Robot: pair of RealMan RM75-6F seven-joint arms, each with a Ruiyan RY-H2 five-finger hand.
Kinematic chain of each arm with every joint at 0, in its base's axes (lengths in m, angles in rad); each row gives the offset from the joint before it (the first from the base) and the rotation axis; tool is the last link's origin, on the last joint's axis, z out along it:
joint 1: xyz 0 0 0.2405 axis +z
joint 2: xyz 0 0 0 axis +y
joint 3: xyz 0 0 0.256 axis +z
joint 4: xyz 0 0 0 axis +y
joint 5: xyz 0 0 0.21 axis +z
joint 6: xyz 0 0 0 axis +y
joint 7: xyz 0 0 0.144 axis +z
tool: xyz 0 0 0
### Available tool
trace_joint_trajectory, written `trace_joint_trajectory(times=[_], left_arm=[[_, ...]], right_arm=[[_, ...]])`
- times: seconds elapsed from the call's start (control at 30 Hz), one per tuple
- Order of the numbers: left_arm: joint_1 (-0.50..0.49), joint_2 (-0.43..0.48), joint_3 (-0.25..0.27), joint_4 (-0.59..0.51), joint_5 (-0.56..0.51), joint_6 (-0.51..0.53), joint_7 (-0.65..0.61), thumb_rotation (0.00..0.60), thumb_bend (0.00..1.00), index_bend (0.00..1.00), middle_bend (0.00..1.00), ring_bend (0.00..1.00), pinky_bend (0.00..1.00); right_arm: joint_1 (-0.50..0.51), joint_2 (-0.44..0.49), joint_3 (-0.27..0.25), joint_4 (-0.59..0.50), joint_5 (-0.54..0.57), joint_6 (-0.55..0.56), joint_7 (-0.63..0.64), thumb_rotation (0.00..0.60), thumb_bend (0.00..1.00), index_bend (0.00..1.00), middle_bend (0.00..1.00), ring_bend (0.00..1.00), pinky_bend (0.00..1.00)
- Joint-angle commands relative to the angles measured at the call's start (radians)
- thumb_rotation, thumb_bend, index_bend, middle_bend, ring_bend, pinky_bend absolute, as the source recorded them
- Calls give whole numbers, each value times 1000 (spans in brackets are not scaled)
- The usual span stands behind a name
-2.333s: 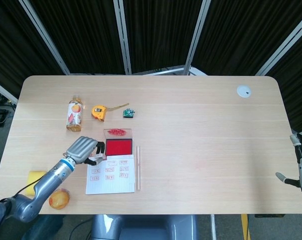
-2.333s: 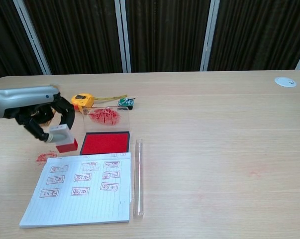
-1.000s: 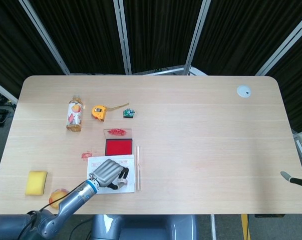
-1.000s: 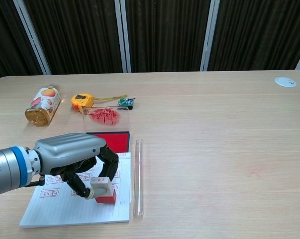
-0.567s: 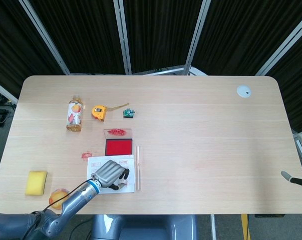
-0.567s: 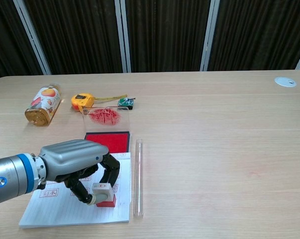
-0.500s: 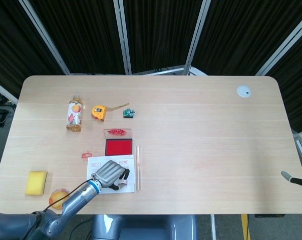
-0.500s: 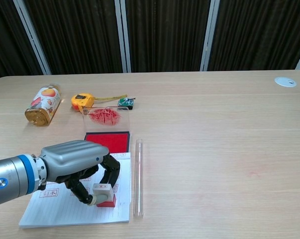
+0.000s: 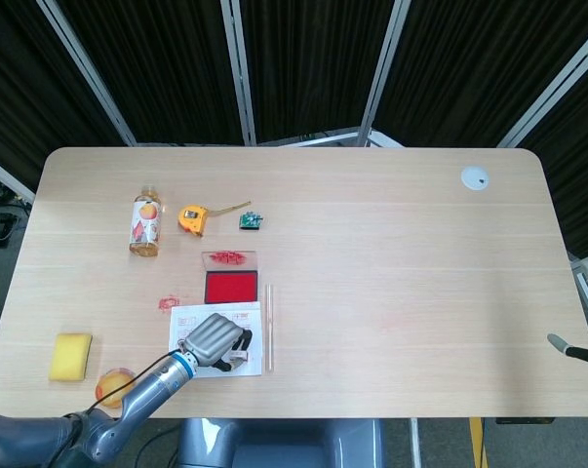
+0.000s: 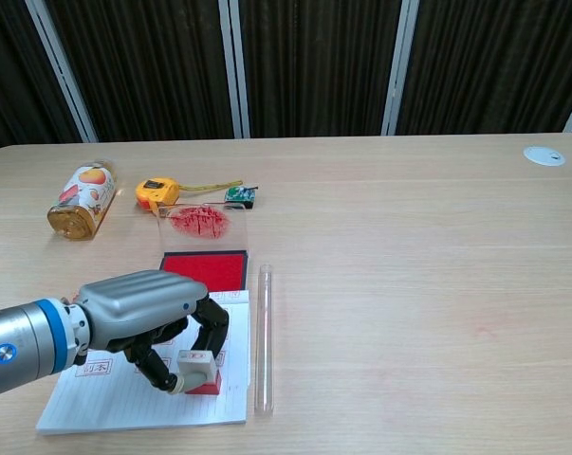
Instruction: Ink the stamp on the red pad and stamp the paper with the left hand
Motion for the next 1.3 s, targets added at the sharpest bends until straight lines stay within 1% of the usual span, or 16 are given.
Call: trace_joint_trajectory(times=[0.03,0.4,0.7,1.0,1.2,1.3], left_arm=[[1,-3,1,5,0,0,-1,600,419,590,573,836,831],[5,-21,4,33,0,-8,-14,600,419,590,572,836,831],[4,-23,-2,33,5,-4,-14,600,419,589,572,836,831],[5,37,-34,-62,26,36,-43,600,419,590,572,836,831],[2,144,-81,-199,27,68,-87,600,420,589,572,836,831],[4,195,-103,-236,19,82,-110,600,419,590,572,836,831]], right_arm=[[0,0,-1,0,-1,-1,0,600,0,0,0,0,0],[1,-1,-1,1,2,-4,-2,600,0,0,0,0,0],[2,-3,-1,3,5,-8,-1,600,0,0,0,0,0],[0,-2,-2,0,1,-4,-5,600,0,0,0,0,0],[-1,-3,-4,-4,-5,1,-10,600,0,0,0,0,0],[-2,-3,-6,-6,-9,3,-13,600,0,0,0,0,0]])
